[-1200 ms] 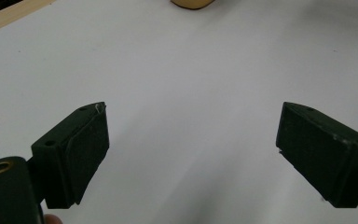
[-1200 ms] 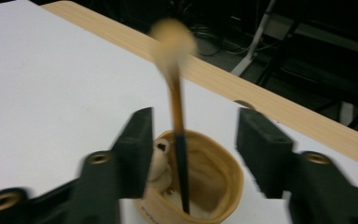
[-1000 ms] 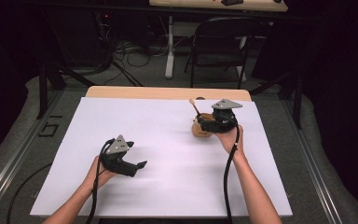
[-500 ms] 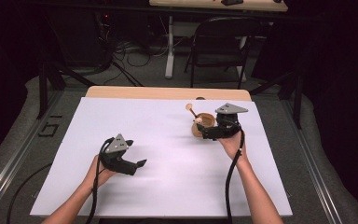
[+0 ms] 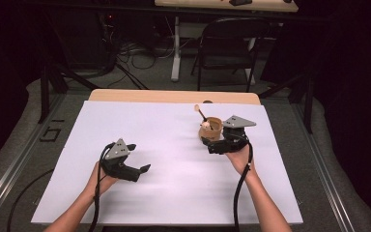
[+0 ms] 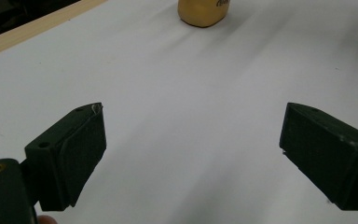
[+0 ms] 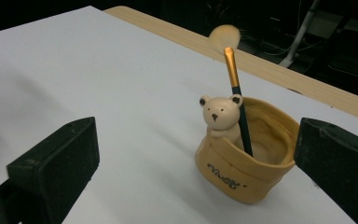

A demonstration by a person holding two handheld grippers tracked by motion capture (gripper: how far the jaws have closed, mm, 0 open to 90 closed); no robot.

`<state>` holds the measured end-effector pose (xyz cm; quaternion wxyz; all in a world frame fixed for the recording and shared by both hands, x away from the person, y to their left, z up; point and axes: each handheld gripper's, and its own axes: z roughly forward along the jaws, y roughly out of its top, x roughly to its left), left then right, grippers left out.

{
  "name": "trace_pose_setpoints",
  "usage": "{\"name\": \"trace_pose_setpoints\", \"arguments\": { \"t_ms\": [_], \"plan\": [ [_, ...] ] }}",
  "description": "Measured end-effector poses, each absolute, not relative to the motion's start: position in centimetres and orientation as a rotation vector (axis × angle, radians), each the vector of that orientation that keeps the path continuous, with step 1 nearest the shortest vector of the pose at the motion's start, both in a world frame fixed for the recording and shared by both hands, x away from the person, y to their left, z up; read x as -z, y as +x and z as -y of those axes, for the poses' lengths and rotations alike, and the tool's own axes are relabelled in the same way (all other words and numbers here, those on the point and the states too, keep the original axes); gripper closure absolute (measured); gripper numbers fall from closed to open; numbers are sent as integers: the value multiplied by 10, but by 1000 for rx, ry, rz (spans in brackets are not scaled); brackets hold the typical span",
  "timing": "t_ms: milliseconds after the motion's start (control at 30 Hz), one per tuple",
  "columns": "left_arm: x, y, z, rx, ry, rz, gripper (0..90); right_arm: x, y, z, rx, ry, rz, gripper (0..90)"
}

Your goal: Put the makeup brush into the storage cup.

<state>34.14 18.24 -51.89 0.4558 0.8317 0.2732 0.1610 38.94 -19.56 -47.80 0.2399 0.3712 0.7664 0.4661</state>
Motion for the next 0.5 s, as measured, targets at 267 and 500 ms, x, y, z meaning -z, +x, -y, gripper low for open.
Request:
{"name": "trace_pose_setpoints", "arguments": {
  "t_ms": [267,500],
  "plan": [
    [517,339,-182,-405,2024,-668,21,480,368,195,-1301,962,-2095,0],
    [517,338,-183,-414,1998,-665,0,480,353,197,-1320,918,-2085,0]
  ]
}}
